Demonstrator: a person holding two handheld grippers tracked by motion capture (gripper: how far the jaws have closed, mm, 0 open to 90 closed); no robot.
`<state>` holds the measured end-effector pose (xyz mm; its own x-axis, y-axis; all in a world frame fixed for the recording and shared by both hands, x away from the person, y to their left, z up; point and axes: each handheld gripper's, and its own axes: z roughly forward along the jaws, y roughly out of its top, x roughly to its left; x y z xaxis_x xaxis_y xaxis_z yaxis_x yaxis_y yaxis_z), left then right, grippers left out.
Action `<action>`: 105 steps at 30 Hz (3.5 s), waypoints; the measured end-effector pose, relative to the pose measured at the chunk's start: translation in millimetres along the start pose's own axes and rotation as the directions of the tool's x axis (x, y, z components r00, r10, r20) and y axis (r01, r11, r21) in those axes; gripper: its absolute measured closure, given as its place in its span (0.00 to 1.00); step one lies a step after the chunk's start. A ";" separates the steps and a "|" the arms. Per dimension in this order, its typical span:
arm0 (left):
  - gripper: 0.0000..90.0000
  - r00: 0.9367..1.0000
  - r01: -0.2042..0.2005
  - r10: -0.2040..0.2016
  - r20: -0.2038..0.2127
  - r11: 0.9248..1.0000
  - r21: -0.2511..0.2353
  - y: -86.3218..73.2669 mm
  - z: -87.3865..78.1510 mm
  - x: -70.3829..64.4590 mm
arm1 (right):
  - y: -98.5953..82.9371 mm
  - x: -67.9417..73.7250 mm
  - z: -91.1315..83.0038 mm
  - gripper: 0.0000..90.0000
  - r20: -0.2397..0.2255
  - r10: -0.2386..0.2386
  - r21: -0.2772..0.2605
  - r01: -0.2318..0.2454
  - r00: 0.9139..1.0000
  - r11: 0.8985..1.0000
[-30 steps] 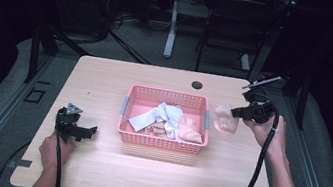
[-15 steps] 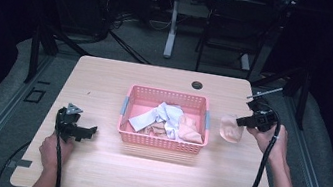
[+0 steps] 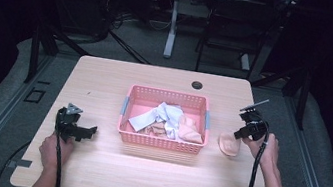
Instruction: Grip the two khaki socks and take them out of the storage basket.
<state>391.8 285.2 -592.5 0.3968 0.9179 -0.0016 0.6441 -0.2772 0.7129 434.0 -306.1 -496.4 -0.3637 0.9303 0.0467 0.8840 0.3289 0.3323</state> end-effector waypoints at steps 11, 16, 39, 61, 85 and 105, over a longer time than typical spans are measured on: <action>0.00 1.000 0.001 -0.001 -0.001 1.000 0.001 0.0 -0.1 -0.2 | -8.5 -3.8 -3.7 0.40 -0.013 0.041 -0.036 -0.041 0.999 0.998; 0.00 1.000 0.000 0.000 0.000 1.000 0.001 0.0 -0.1 0.0 | -8.7 5.0 -24.0 0.22 -0.066 0.008 -0.079 -0.013 0.998 0.997; 0.00 1.000 0.001 -0.001 -0.001 1.000 0.001 -0.1 -0.1 -0.1 | 29.3 74.5 -83.1 0.06 -0.077 -0.191 -0.176 0.175 0.979 0.969; 0.00 1.000 0.000 0.000 -0.001 1.000 0.001 -0.1 -0.1 -0.1 | 60.0 132.2 -50.3 0.09 -0.142 -0.311 -0.127 0.294 0.940 0.947; 0.00 1.000 0.000 0.000 0.001 1.000 0.000 0.0 0.0 0.0 | 53.1 149.5 19.6 0.29 -0.150 -0.296 0.008 0.300 0.943 0.954; 0.00 1.000 0.000 0.000 0.001 1.000 0.000 0.0 0.1 0.0 | 50.8 154.2 41.0 0.63 -0.079 -0.309 0.089 0.316 0.948 0.945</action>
<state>391.8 285.1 -592.6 0.3976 0.9176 -0.0025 0.6442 -0.2771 0.7129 434.9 -139.3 -511.0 -0.6413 0.7671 0.0154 0.7462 0.6189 0.2453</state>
